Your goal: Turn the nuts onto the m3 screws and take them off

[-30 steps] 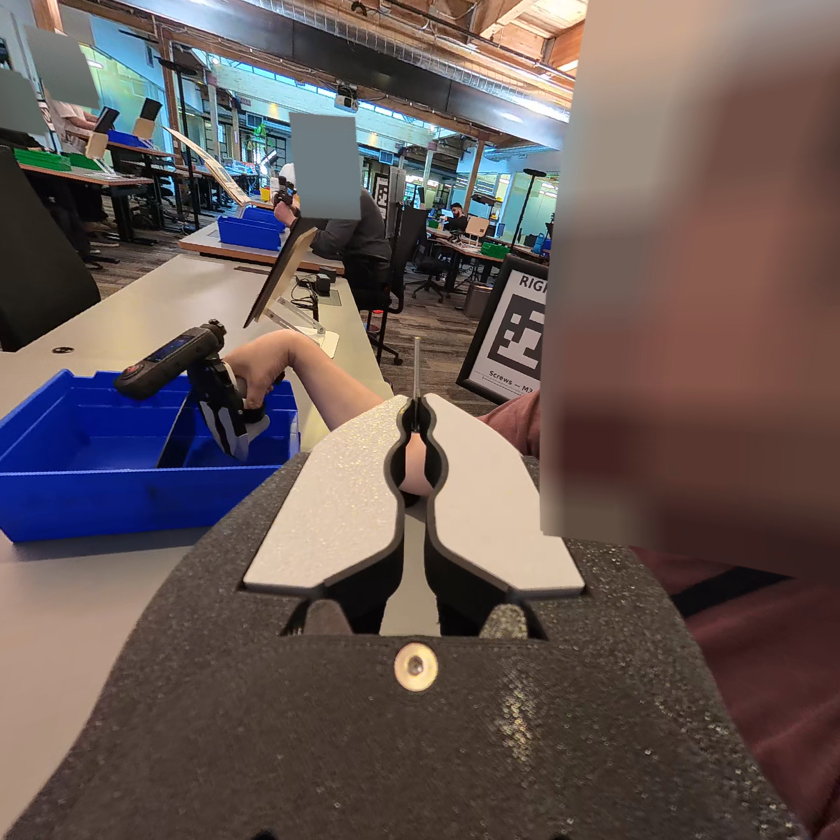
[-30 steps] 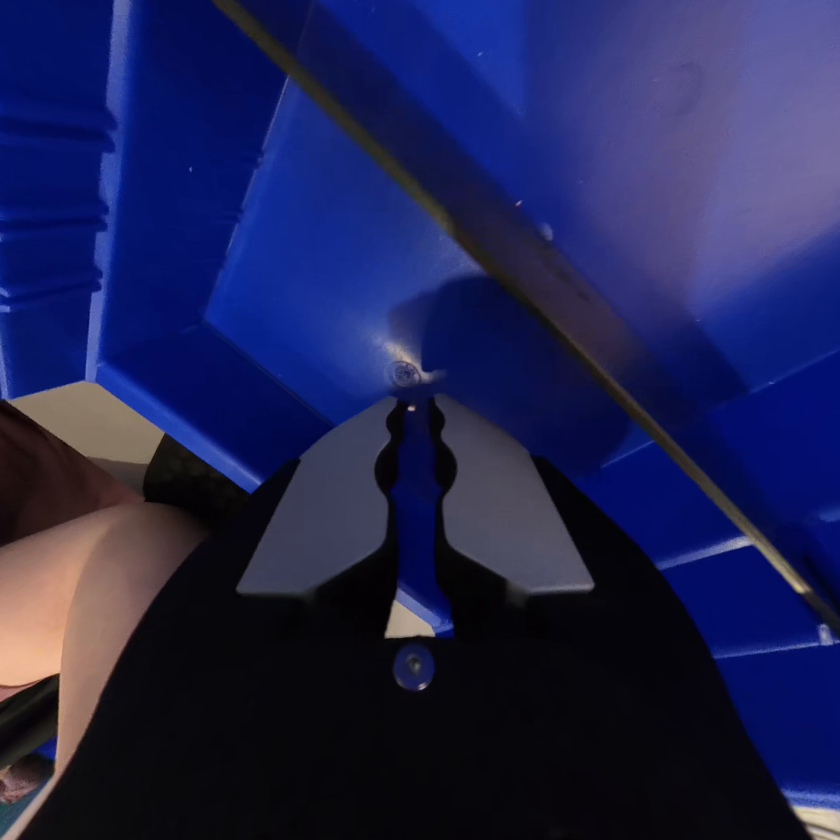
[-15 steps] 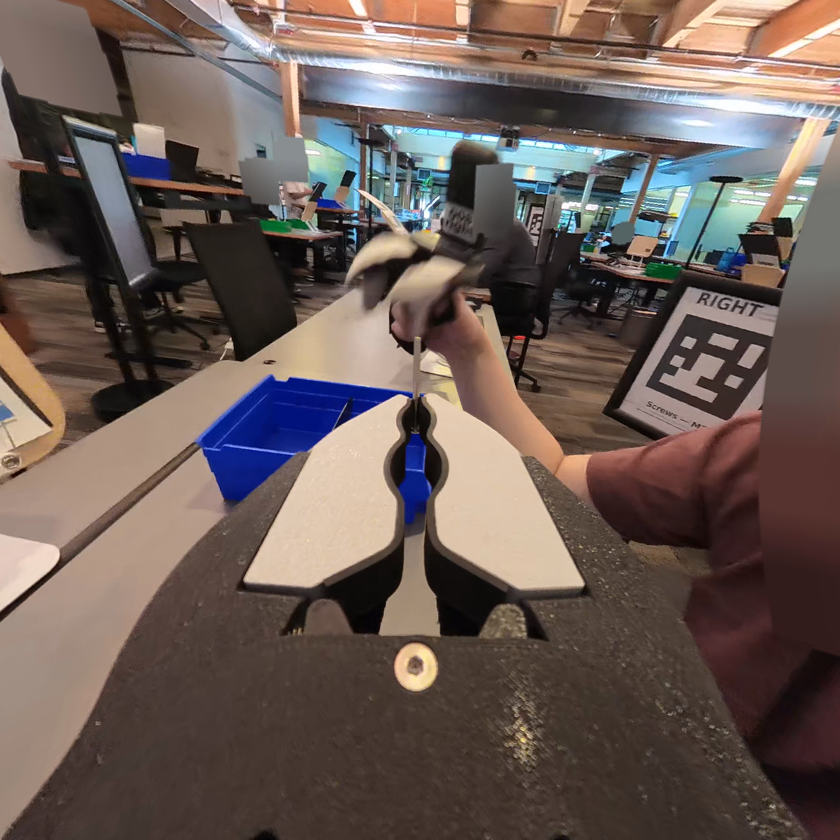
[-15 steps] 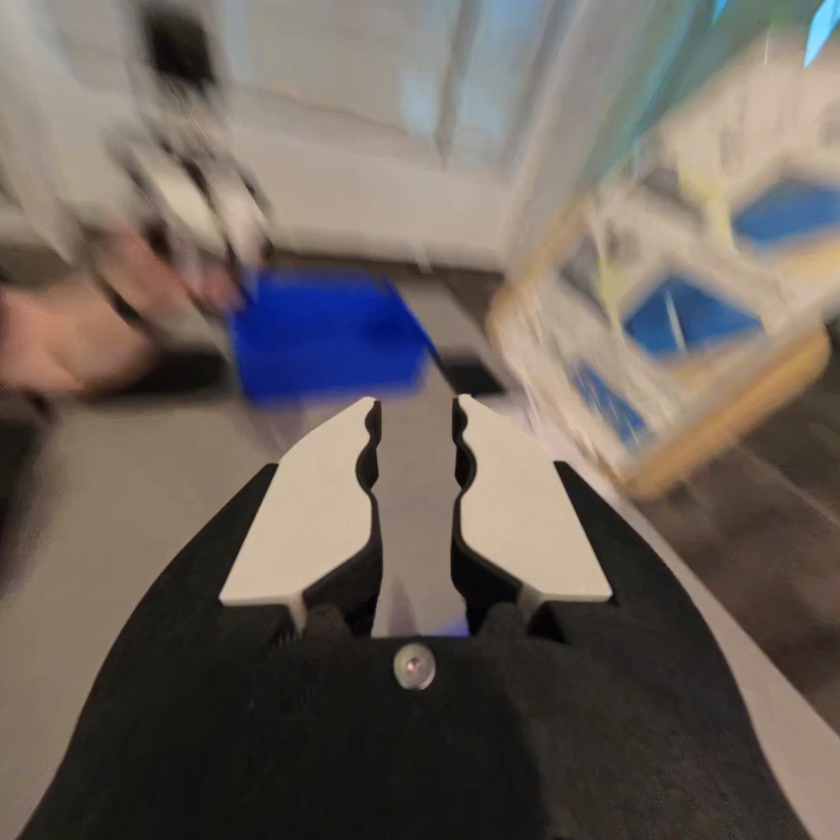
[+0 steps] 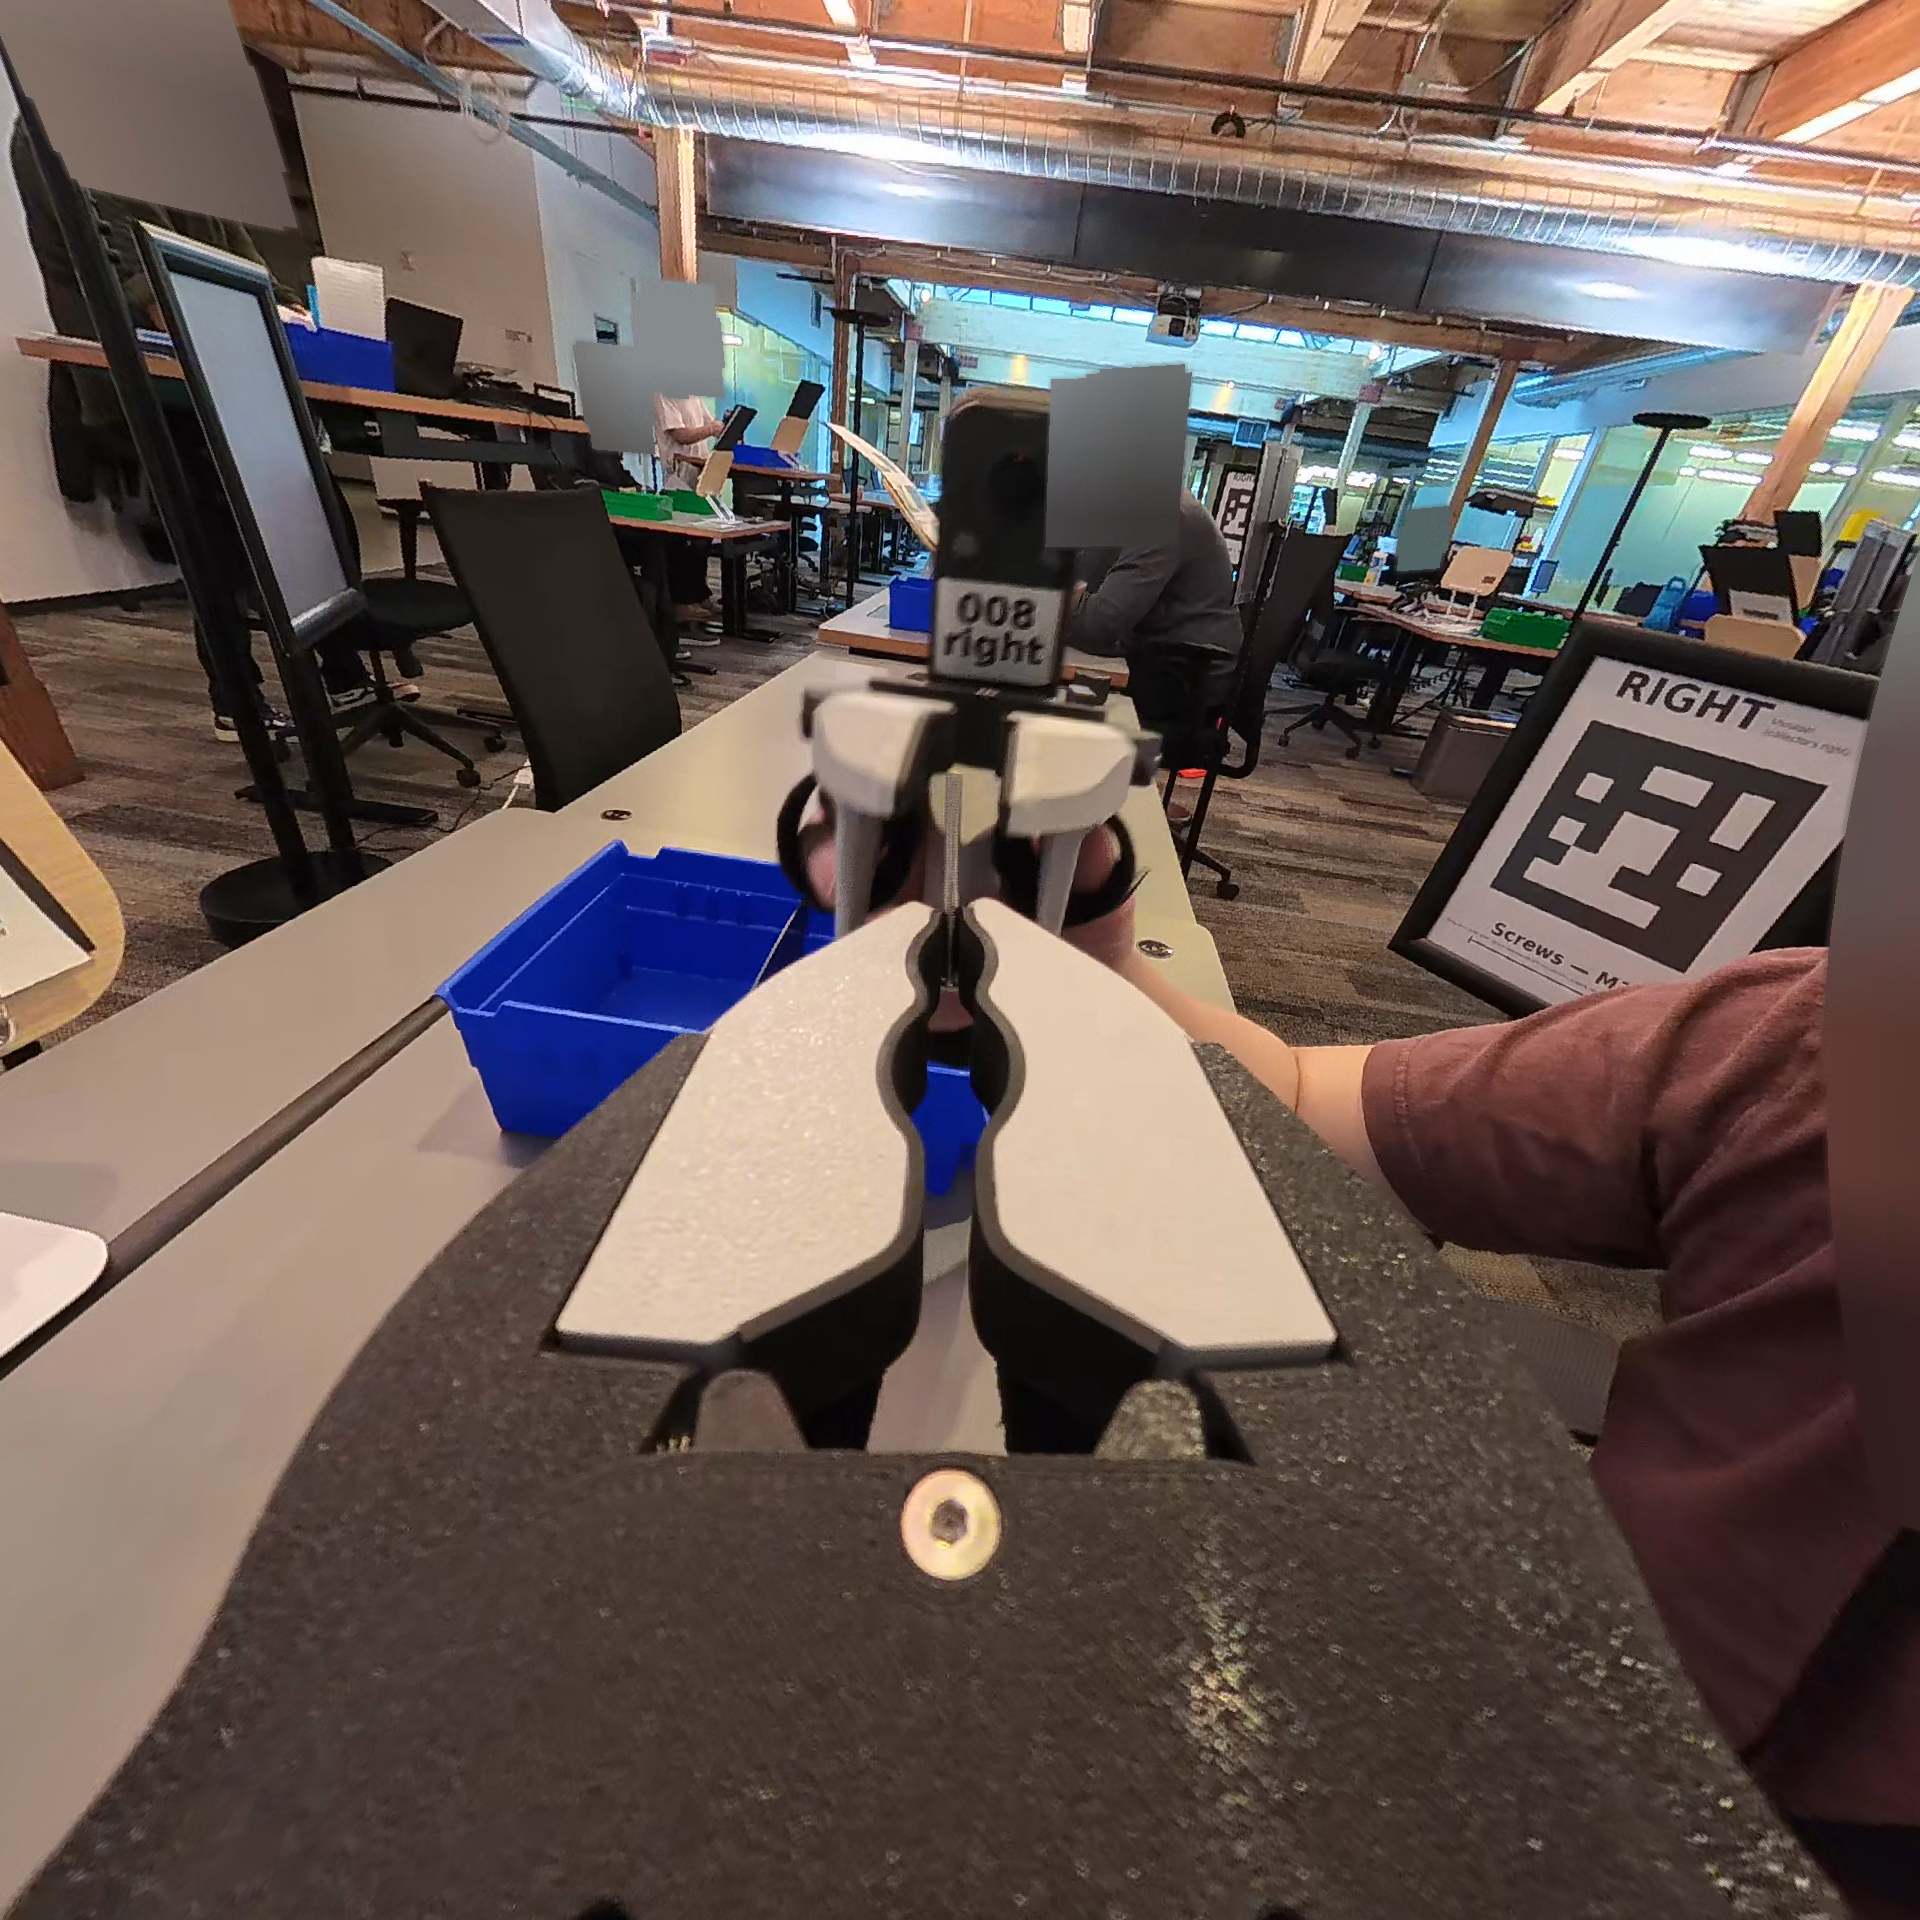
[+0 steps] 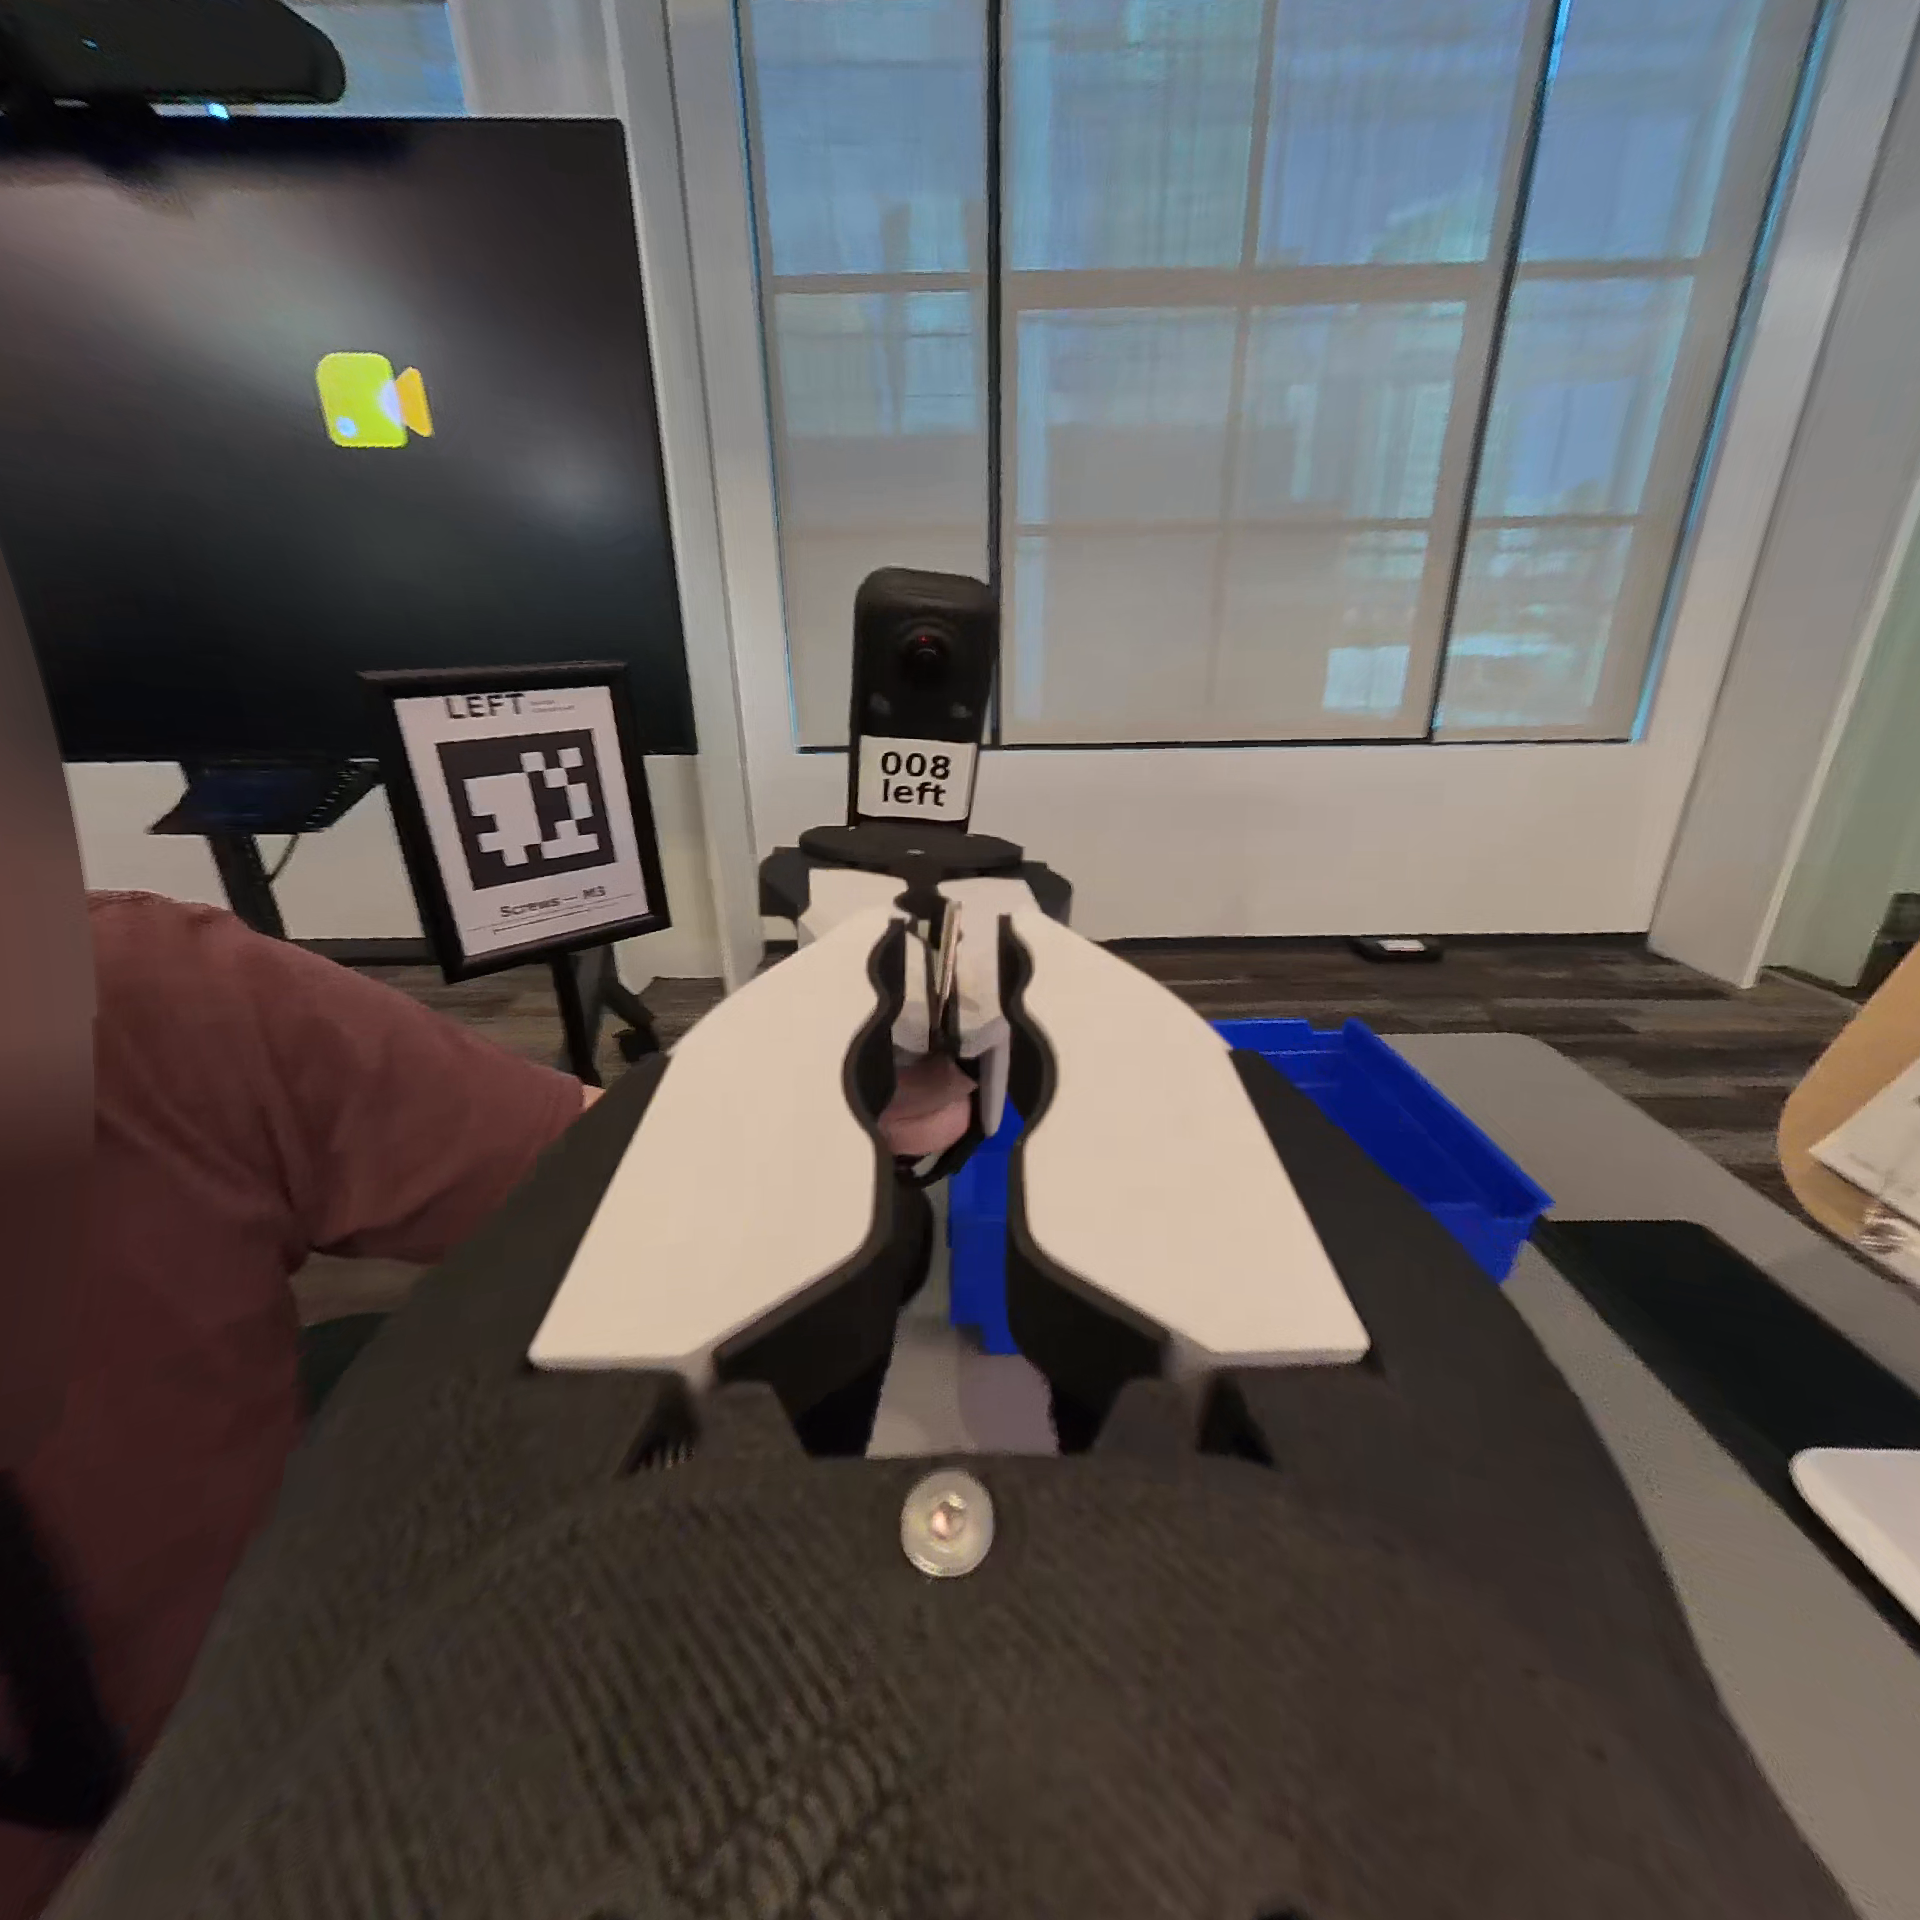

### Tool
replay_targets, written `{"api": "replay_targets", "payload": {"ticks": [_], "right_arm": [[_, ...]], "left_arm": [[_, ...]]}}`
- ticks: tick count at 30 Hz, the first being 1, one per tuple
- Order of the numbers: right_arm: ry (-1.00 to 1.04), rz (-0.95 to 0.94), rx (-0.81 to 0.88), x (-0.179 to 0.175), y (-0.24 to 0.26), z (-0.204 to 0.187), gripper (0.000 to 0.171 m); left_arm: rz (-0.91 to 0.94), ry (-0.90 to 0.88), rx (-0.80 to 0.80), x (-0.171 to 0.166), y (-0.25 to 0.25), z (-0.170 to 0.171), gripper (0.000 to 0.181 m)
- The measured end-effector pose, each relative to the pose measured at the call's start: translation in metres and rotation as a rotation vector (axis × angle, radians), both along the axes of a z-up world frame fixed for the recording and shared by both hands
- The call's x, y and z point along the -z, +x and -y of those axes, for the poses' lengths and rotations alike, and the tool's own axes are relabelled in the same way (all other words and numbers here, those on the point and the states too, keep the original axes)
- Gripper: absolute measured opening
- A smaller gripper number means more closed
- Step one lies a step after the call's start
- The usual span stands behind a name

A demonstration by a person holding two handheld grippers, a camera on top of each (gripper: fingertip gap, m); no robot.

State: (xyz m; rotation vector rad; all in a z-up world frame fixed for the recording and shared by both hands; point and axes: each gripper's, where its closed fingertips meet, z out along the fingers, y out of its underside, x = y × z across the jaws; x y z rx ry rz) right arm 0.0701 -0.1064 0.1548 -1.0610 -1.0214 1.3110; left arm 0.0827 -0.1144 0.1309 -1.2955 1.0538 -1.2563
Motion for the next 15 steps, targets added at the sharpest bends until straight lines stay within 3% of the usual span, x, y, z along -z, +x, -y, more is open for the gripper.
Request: {"api": "replay_targets", "payload": {"ticks": [11,15], "right_arm": [[-0.057,0.022,-0.12,0.01,-0.005,0.006,0.003],[-0.098,0.002,-0.086,0.007,0.005,-0.007,0.003]], "left_arm": [[-0.019,-0.012,0.026,0.004,0.003,0.003,0.003],[-0.032,-0.056,0.027,0.007,0.003,0.0,0.024]]}}
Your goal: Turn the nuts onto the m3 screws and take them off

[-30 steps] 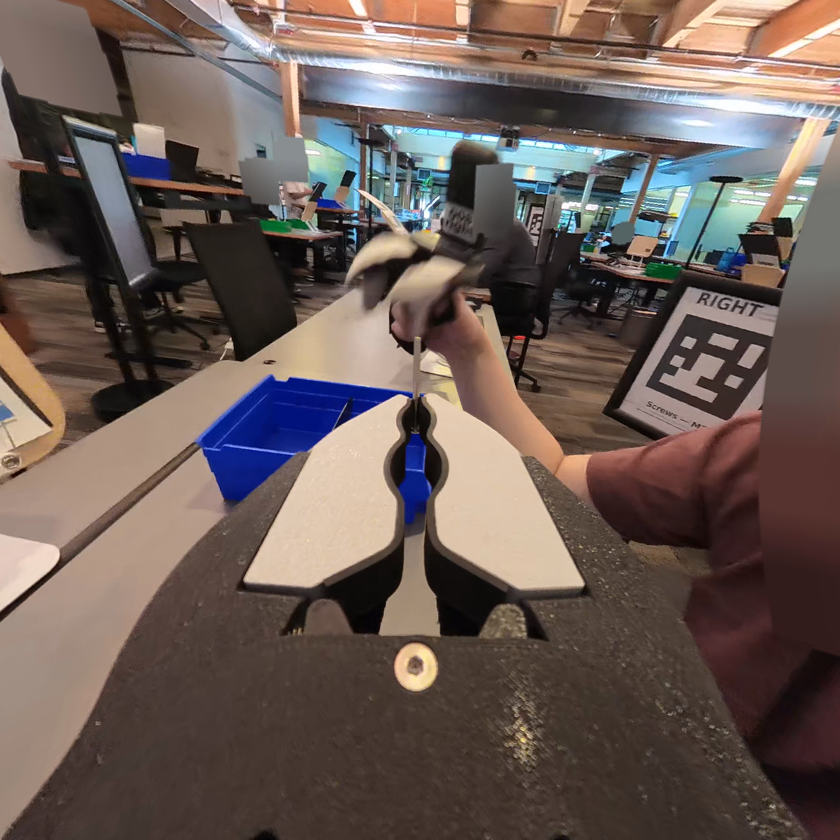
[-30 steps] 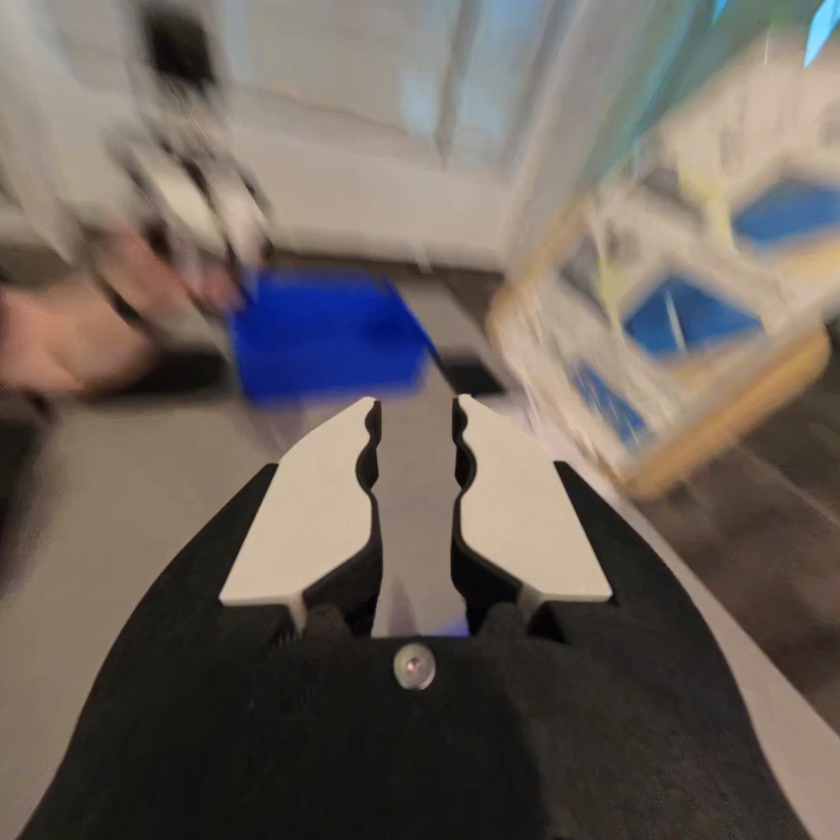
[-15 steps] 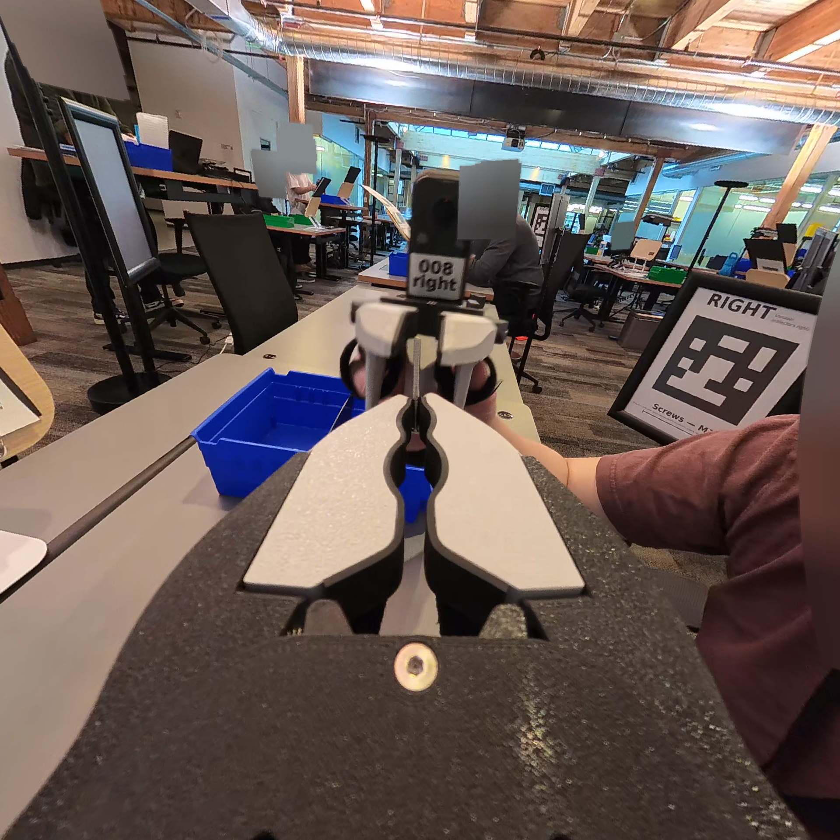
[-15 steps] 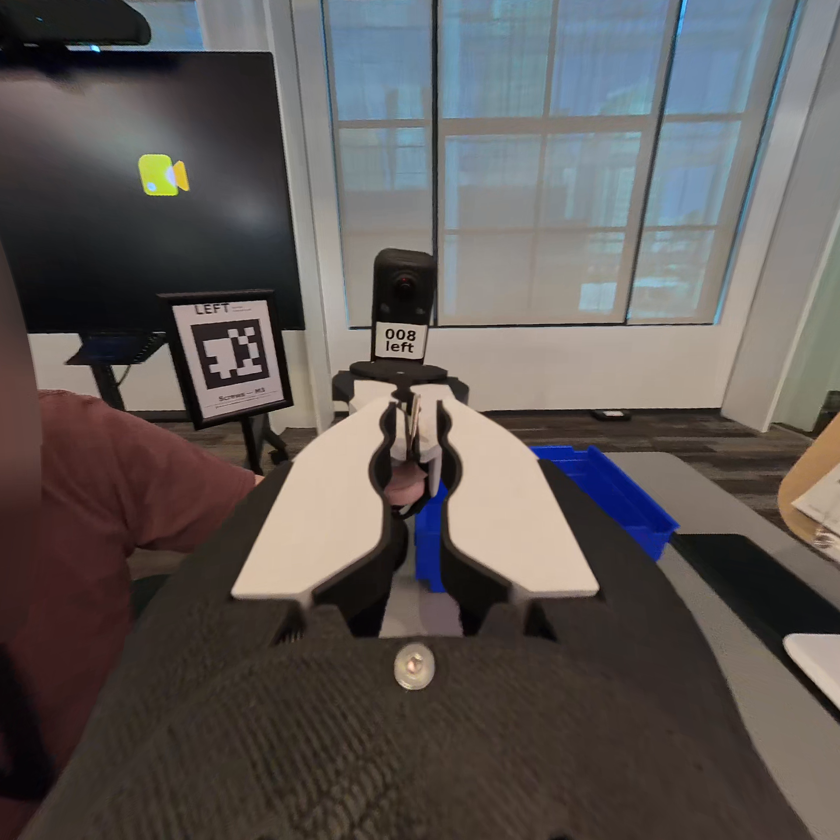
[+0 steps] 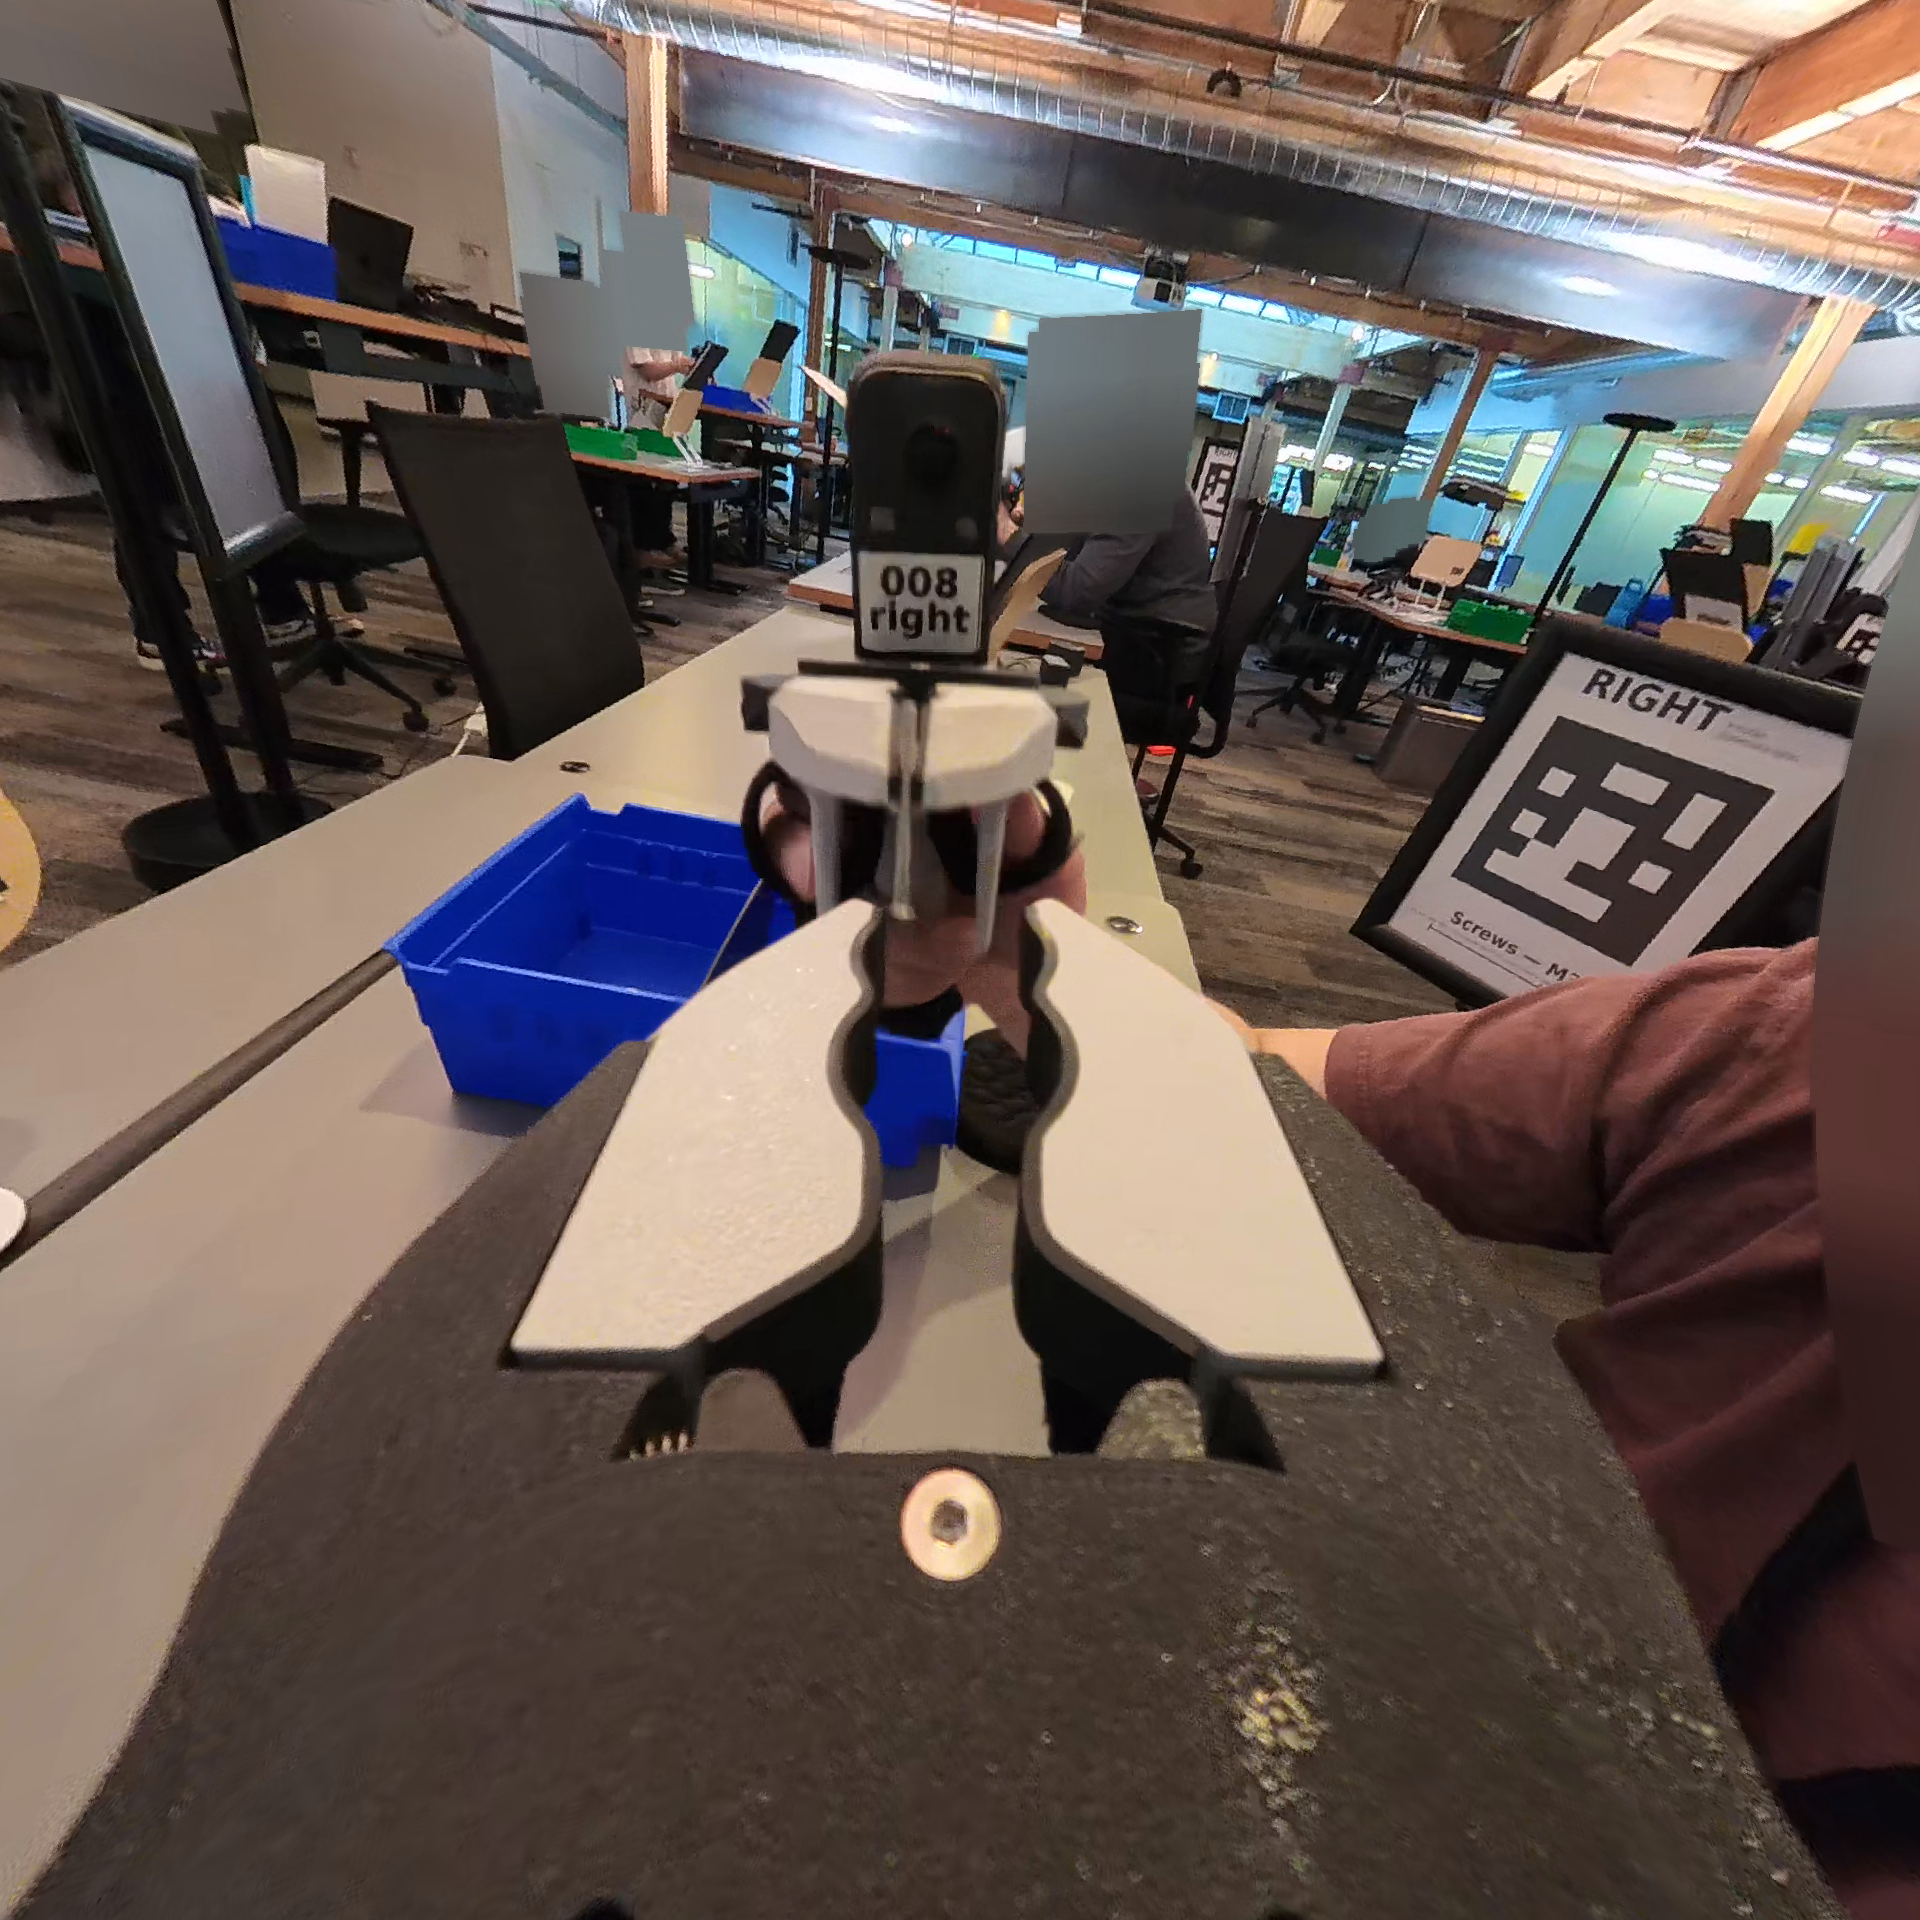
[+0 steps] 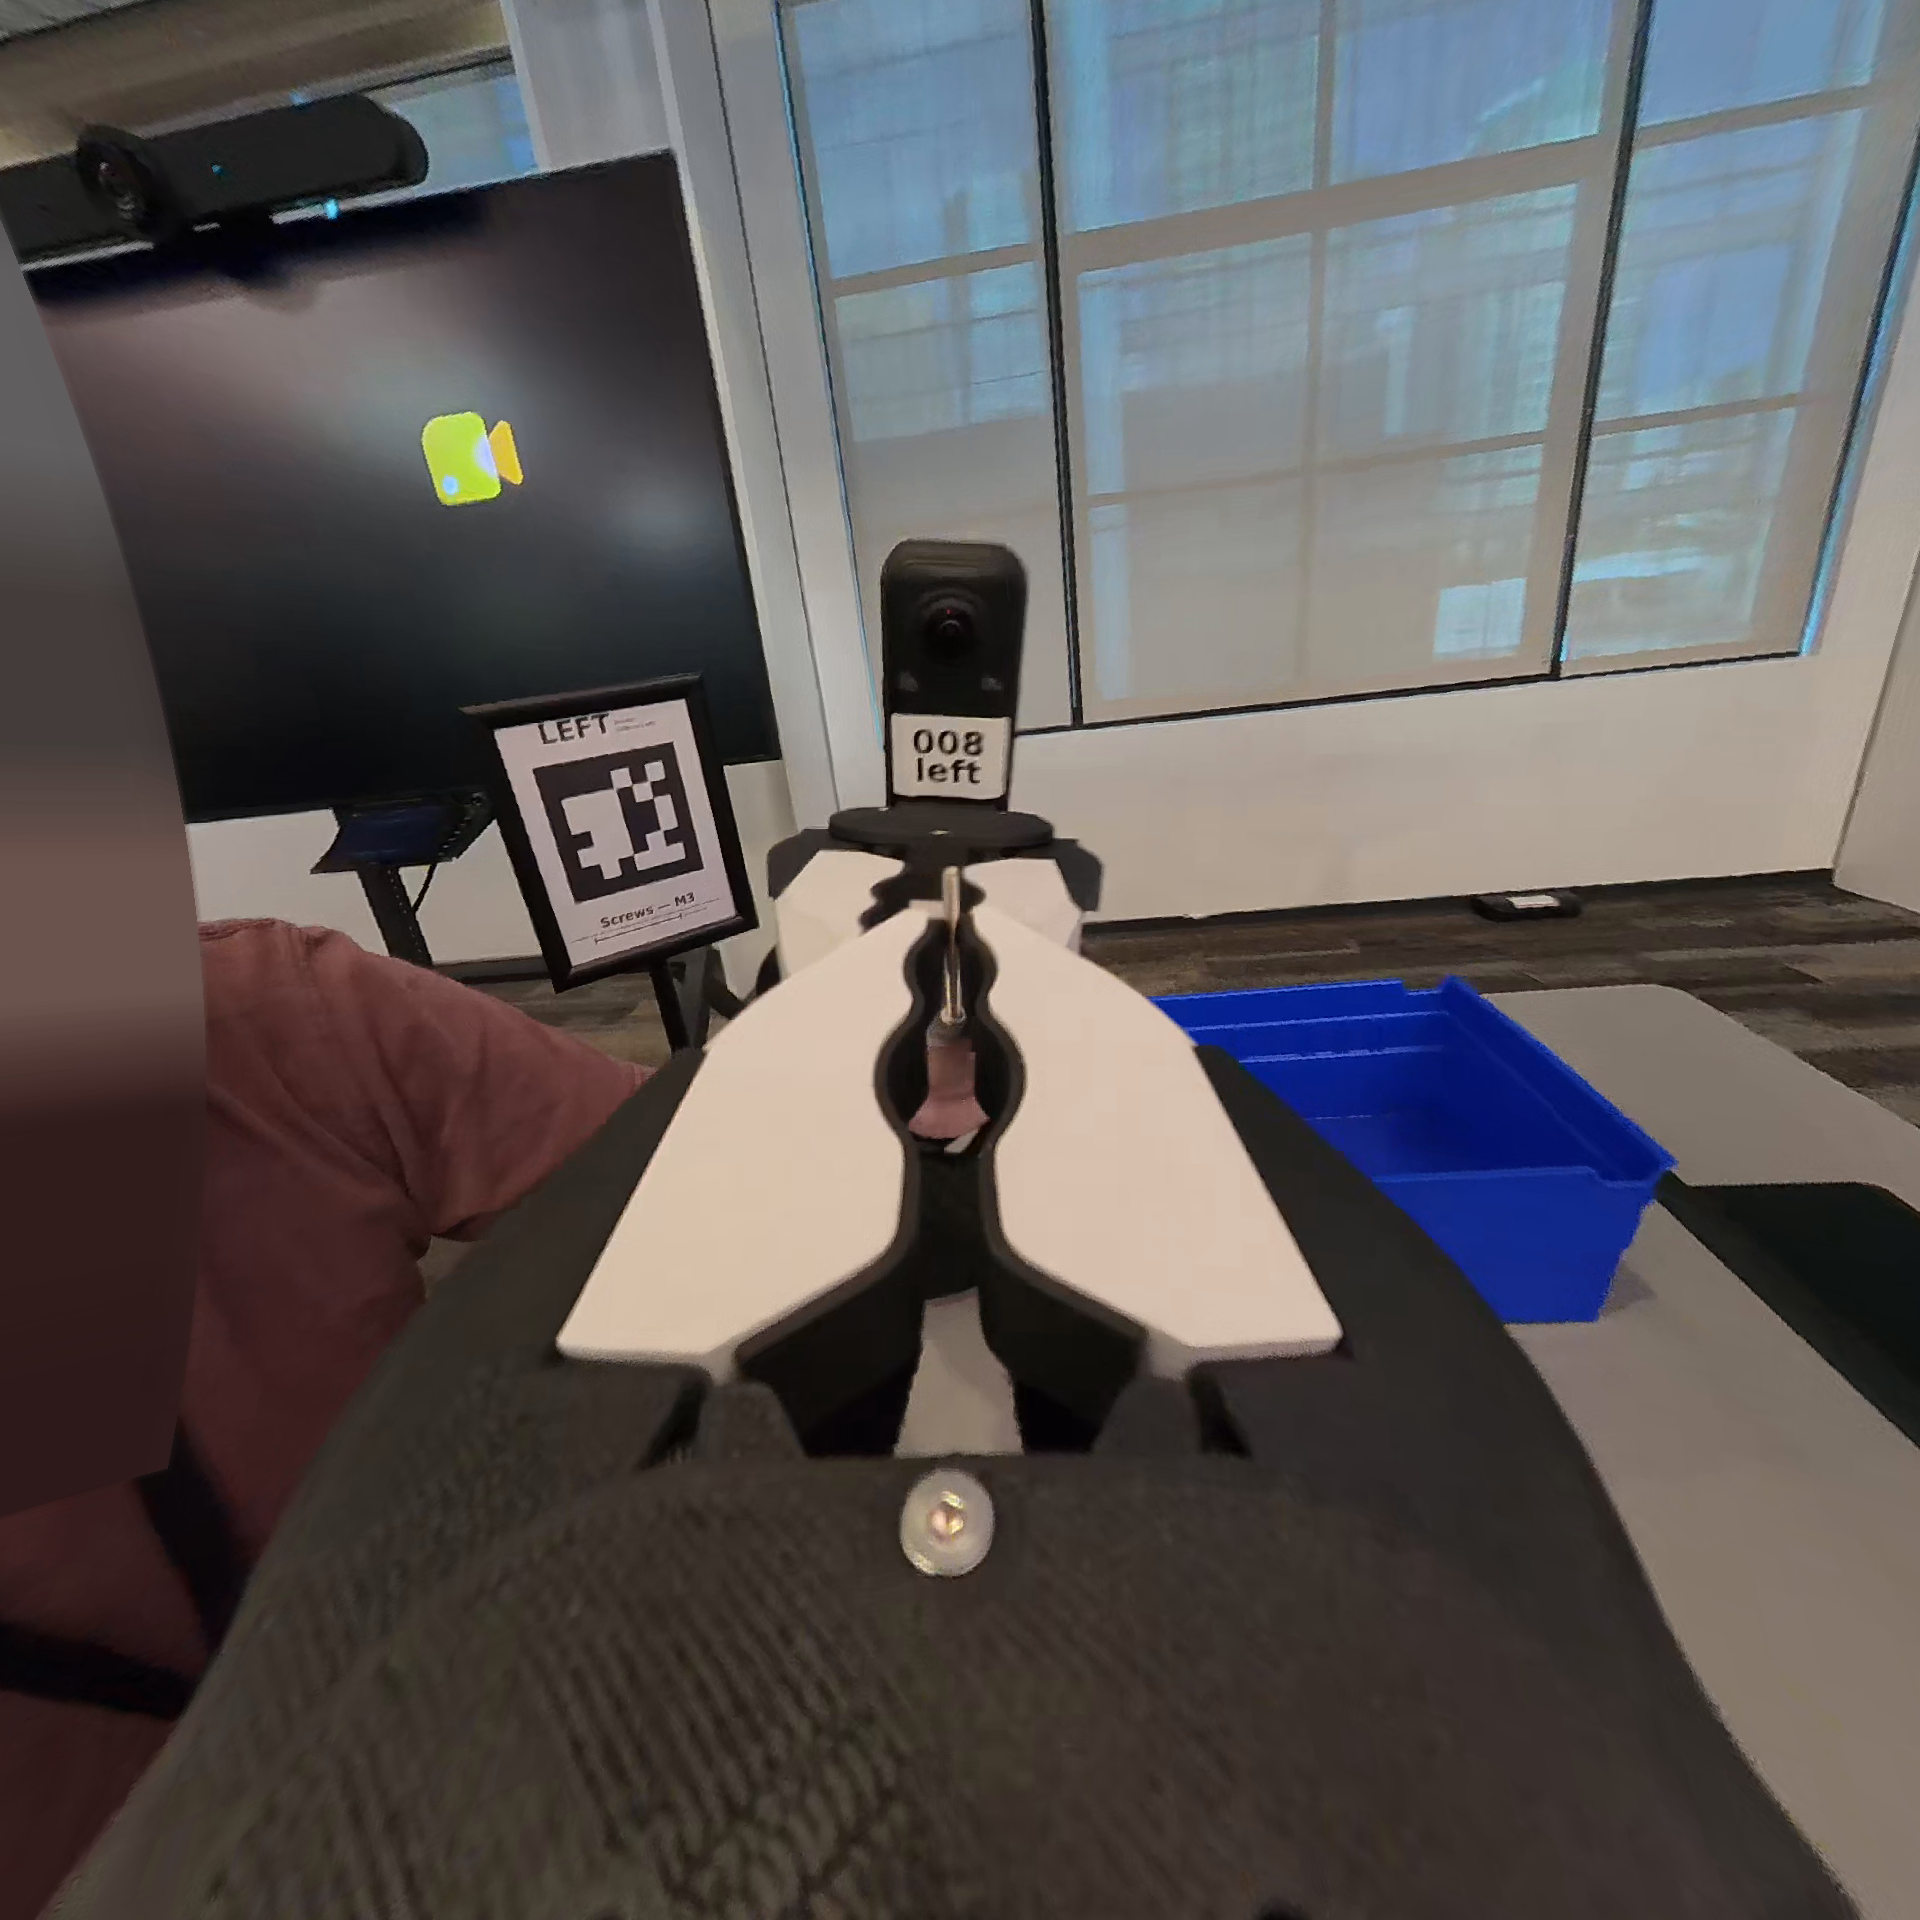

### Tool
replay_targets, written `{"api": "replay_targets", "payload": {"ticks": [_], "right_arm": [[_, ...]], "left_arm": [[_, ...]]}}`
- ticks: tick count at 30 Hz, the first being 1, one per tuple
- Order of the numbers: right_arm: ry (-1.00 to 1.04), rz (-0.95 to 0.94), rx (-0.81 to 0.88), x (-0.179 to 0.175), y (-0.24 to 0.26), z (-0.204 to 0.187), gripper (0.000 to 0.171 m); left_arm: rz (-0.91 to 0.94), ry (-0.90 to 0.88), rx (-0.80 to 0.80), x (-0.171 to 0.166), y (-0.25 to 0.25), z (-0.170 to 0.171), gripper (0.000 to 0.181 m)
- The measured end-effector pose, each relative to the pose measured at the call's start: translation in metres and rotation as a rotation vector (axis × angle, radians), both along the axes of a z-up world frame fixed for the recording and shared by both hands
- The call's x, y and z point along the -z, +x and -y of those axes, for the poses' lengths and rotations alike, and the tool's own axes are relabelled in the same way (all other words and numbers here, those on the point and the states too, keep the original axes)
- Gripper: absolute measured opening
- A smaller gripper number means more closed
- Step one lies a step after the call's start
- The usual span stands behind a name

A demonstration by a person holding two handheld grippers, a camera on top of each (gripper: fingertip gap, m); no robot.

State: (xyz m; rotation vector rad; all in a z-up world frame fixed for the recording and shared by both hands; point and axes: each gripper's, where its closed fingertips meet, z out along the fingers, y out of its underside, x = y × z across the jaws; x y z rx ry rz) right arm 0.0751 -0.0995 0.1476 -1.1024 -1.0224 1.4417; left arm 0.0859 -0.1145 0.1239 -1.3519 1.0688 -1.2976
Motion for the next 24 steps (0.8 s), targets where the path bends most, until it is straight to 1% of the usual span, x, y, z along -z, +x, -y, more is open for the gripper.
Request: {"api": "replay_targets", "payload": {"ticks": [2,3,4,5,6,8,9,10,11,13,15,17,20,24], "right_arm": [[-0.027,0.022,0.053,-0.005,0.019,-0.014,0.003],[-0.032,0.066,0.113,-0.004,0.035,-0.026,0.003],[-0.034,0.124,0.199,-0.001,0.057,-0.042,0.003],[-0.035,0.205,0.342,0.009,0.084,-0.066,0.003],[-0.047,0.331,0.547,0.028,0.12,-0.099,0.003],[-0.107,0.649,0.96,0.083,0.207,-0.156,0.003],[-0.169,0.795,1.09,0.11,0.244,-0.172,0.003],[-0.236,0.905,1.149,0.135,0.269,-0.181,0.004],[-0.302,0.971,1.17,0.155,0.284,-0.187,0.004],[-0.449,1.067,1.159,0.189,0.297,-0.19,0.004],[-0.562,1.154,1.151,0.214,0.304,-0.189,0.005],[-0.652,1.213,1.109,0.234,0.304,-0.184,0.005],[-0.736,1.281,1.073,0.252,0.307,-0.177,0.005],[-0.769,1.28,1.08,0.257,0.312,-0.176,0.005]], "left_arm": [[-0.017,0.009,-0.023,0.0,-0.002,-0.002,0.03],[-0.024,0.016,-0.038,-0.001,-0.004,-0.004,0.03],[-0.032,0.023,-0.054,-0.002,-0.007,-0.005,0.03],[-0.042,0.029,-0.072,-0.003,-0.009,-0.007,0.029],[-0.058,0.036,-0.098,-0.003,-0.012,-0.01,0.028],[-0.118,0.058,-0.167,0.003,-0.016,-0.019,0.026],[-0.153,0.064,-0.188,0.006,-0.018,-0.022,0.026],[-0.186,0.062,-0.198,0.01,-0.019,-0.023,0.026],[-0.215,0.053,-0.2,0.014,-0.019,-0.024,0.026],[-0.268,0.026,-0.192,0.023,-0.018,-0.024,0.026],[-0.296,0.012,-0.184,0.028,-0.017,-0.023,0.026],[-0.303,0.016,-0.183,0.03,-0.015,-0.023,0.025],[-0.325,0.004,-0.182,0.035,-0.014,-0.025,0.025],[-0.315,-0.017,-0.18,0.035,-0.015,-0.027,0.024]]}}
